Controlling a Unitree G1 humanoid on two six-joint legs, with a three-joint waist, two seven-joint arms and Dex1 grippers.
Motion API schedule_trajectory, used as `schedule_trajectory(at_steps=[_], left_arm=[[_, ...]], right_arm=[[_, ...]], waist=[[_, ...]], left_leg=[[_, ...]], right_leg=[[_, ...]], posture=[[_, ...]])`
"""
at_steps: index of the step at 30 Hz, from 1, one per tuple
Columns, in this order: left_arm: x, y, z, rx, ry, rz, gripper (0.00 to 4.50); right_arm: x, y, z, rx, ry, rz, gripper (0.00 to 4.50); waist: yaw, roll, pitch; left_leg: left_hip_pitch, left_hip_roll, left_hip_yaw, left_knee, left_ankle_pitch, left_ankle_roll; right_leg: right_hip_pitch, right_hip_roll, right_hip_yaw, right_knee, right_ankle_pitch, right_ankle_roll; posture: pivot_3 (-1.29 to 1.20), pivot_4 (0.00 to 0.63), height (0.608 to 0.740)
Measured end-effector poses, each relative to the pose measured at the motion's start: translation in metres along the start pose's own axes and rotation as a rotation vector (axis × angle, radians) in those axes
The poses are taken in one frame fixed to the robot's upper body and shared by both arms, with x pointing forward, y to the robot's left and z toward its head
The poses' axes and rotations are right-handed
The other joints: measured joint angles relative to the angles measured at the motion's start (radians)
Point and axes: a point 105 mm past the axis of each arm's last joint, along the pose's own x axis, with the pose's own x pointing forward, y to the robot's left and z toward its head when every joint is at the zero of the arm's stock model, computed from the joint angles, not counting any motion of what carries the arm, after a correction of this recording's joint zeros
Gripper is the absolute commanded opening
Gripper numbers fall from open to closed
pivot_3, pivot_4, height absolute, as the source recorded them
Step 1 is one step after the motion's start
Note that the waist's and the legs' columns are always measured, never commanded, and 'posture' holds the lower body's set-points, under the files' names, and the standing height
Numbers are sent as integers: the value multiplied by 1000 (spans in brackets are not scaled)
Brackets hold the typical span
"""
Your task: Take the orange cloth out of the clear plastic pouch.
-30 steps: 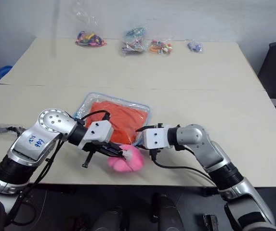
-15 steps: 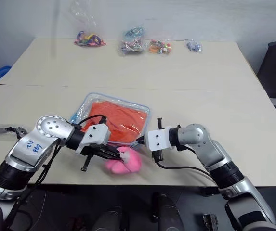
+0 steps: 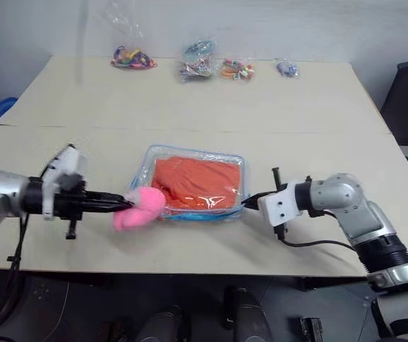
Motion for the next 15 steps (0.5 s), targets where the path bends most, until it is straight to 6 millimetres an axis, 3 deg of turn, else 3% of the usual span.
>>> schedule_trajectory(at_steps=[5,7,11,14,15], left_arm=[[-42,34,-26,-118,19,176,0],[-48,40,-30,-119,8,197,0],[-49,46,-33,-106,3,219,0],[-38,43,-34,-100,-1,202,0],[-34,40,-34,-101,-2,193,246]], right_arm=[[-19,2,-12,7,49,14,49],[-19,1,-10,-4,39,10,49],[-17,-1,-8,-12,29,0,49],[-16,0,-11,27,36,-4,49],[-16,0,-11,41,39,-4,236]], waist=[[0,0,0],[0,1,0],[1,1,0],[1,1,0],[1,1,0]], left_leg=[[0,0,0,0,0,0],[1,0,1,0,0,0],[0,0,1,-1,-1,-1],[0,0,1,-1,-1,-1],[0,0,1,-1,-1,-1]], right_leg=[[0,0,0,0,0,-1],[0,-1,0,0,0,-1],[-1,-1,-1,1,0,-1],[-1,-1,0,1,0,-1],[-1,-1,-1,1,0,-1]], posture=[[0,150,740],[0,150,740],[0,150,740],[0,150,740],[0,150,740]])
